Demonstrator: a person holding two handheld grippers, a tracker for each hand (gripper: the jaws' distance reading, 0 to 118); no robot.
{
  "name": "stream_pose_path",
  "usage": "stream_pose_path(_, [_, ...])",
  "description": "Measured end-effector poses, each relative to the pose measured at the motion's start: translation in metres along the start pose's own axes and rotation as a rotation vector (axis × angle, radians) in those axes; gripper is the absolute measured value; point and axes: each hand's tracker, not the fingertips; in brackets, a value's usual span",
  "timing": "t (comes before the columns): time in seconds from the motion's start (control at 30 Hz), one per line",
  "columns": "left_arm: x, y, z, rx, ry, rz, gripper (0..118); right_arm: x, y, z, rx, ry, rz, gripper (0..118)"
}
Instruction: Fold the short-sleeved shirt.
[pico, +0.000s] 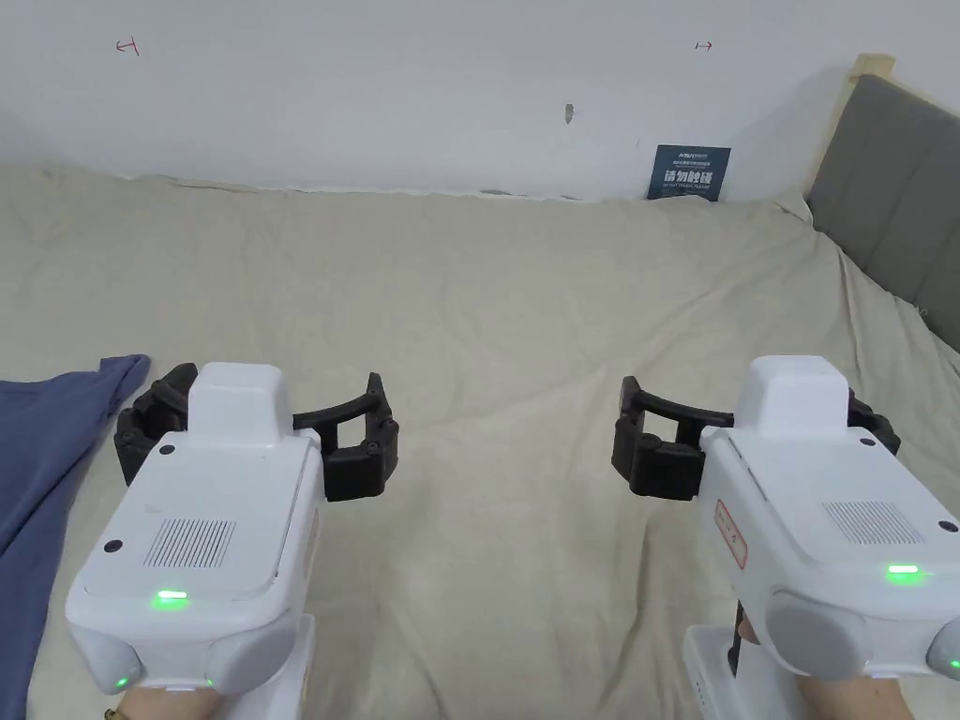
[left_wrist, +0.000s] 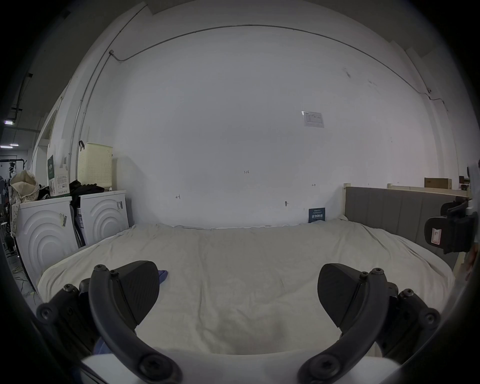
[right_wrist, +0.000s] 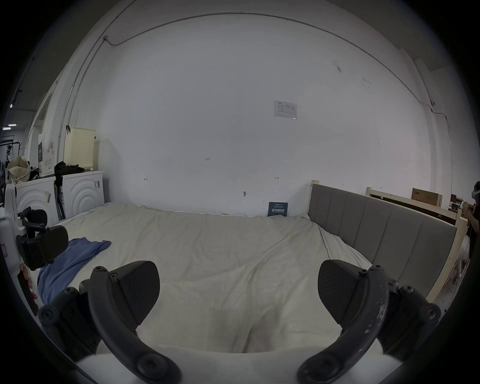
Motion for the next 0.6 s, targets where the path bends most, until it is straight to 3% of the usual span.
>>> stream_pose_path(0.03, [0.0007, 0.0005, 0.0007, 0.004, 0.000, -0.002, 111, -0.0009, 0.0008, 0.0003, -0.001, -0.002, 0.000, 118])
stream_pose_path(0.1, [0.0021, 0.0023, 0.0037, 0.015, -0.008, -0.012, 80, -0.0017, 0.0028, 0.0016, -0.007, 0.008, 0.005, 105])
stream_pose_path(0.13, [0.0036, 0.0036, 0.0047, 0.018, -0.009, -0.019, 71, -0.0018, 0.0036, 0.0032, -0.002, 0.012, 0.003, 100])
stream_pose_path(0.17, [0.0046, 0.0050, 0.0044, 0.017, -0.012, -0.026, 71, -0.0030, 0.0041, 0.0048, 0.010, 0.012, -0.001, 93])
stream_pose_path(0.2, [0.0045, 0.0056, 0.0034, 0.015, -0.013, -0.034, 35, -0.0050, 0.0053, 0.0054, 0.014, 0.003, -0.001, 70])
stream_pose_path(0.23, [0.0051, 0.0065, 0.0029, 0.013, -0.014, -0.038, 18, -0.0068, 0.0069, 0.0050, 0.015, -0.008, 0.003, 41])
stream_pose_path(0.27, [0.0059, 0.0071, 0.0034, 0.015, -0.013, -0.040, 13, -0.0060, 0.0078, 0.0050, 0.018, -0.011, -0.003, 8])
stream_pose_path(0.33, [0.0062, 0.0080, 0.0038, 0.018, -0.020, -0.044, 0, -0.0038, 0.0092, 0.0055, 0.021, 0.014, -0.023, 2])
stream_pose_path(0.6, [0.0034, 0.0048, 0.0015, -0.015, -0.020, -0.038, 0, -0.0069, 0.0075, 0.0042, -0.008, 0.034, -0.026, 1])
